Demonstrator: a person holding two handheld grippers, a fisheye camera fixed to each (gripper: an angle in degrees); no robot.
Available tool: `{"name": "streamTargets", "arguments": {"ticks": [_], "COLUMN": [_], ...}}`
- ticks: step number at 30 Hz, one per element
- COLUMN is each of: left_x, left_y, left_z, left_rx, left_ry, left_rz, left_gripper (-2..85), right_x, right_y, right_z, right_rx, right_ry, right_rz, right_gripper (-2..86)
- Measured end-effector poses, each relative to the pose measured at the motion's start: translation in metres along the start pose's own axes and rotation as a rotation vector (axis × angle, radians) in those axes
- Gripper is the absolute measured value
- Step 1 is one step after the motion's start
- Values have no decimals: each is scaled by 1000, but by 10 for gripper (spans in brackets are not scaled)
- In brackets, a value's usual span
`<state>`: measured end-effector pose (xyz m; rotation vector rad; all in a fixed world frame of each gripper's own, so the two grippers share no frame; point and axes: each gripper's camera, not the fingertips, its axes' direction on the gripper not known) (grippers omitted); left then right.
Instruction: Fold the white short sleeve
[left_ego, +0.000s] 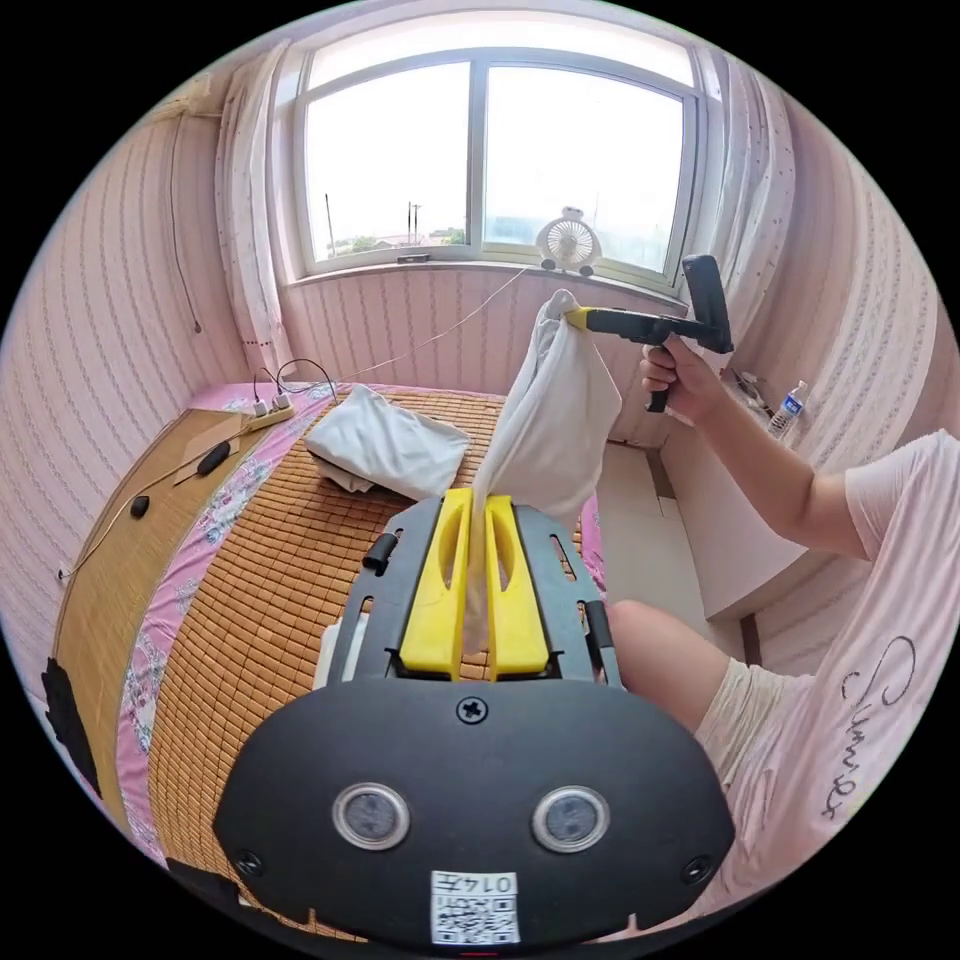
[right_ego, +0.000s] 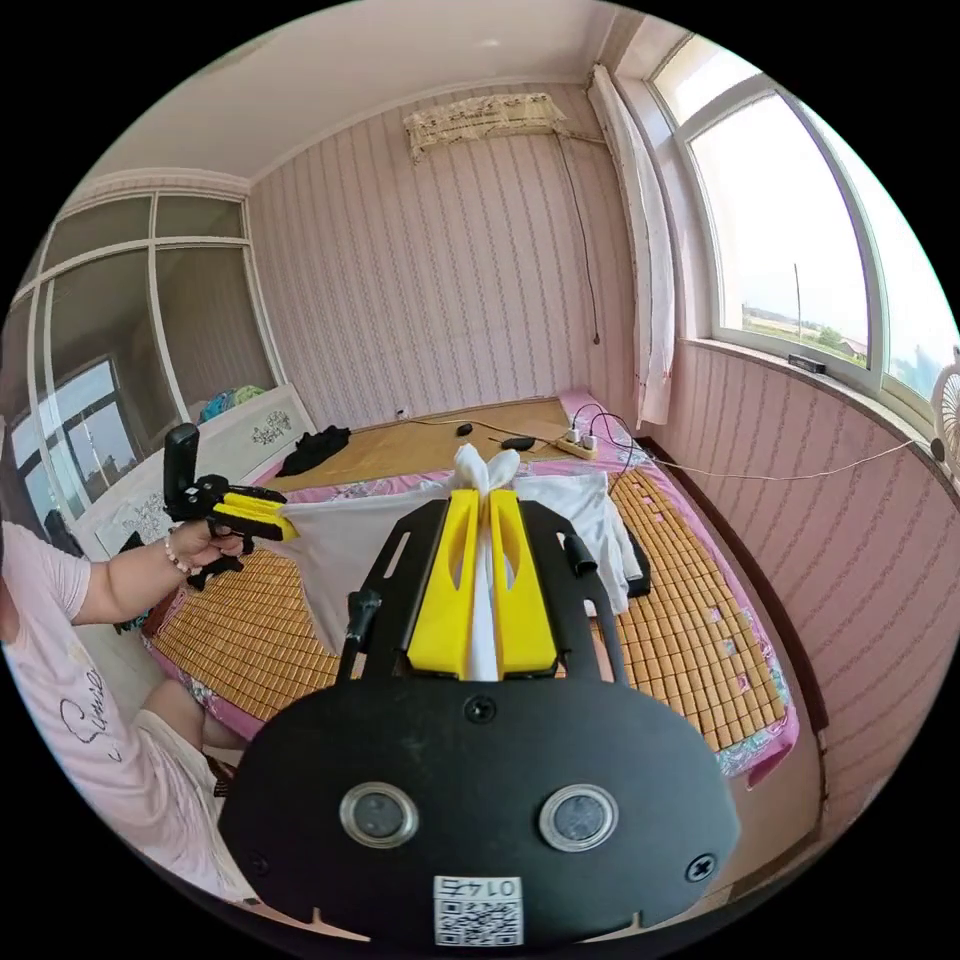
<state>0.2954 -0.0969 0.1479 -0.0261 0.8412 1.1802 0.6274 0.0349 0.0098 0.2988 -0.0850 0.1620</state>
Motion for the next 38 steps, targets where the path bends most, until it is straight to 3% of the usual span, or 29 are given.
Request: {"name": "streamTargets", "arguments": {"ticks": [2,6,8,12,15,19,29,38], "left_x": [-56,-136,-161,-138,-80,4,149,159], "left_y": [-49,-67,-32,60,160,308,547,699], "left_z": [27,69,79,65,33,-57,-257,-340], "left_rx": [30,-69,-112,-142,-270,-350,-107,56], "left_ry": [-113,-208,-180,-115,-157,-171,-524,-759], "left_rz": [-152,-393,-514,-467,-332,-456,-822,-996], "left_gripper": [53,103,114,111,107,89,50,-8], "right_x": [44,83,78,34,-19,-91,-329,-612], "right_y": [-57,-59,-14,95,192,259,190,180], "right_z": [71,143,155,159,149,142,211,327], "right_rx": [-142,-303,-250,-332,-451,-561,-483,-631], "right_ry": [125,233,178,114,26,-62,-352,-568], "right_rz": [91,259,278,185,160,132,-295,-764], "right_gripper": [55,127,129,121,118,115,115,127]}}
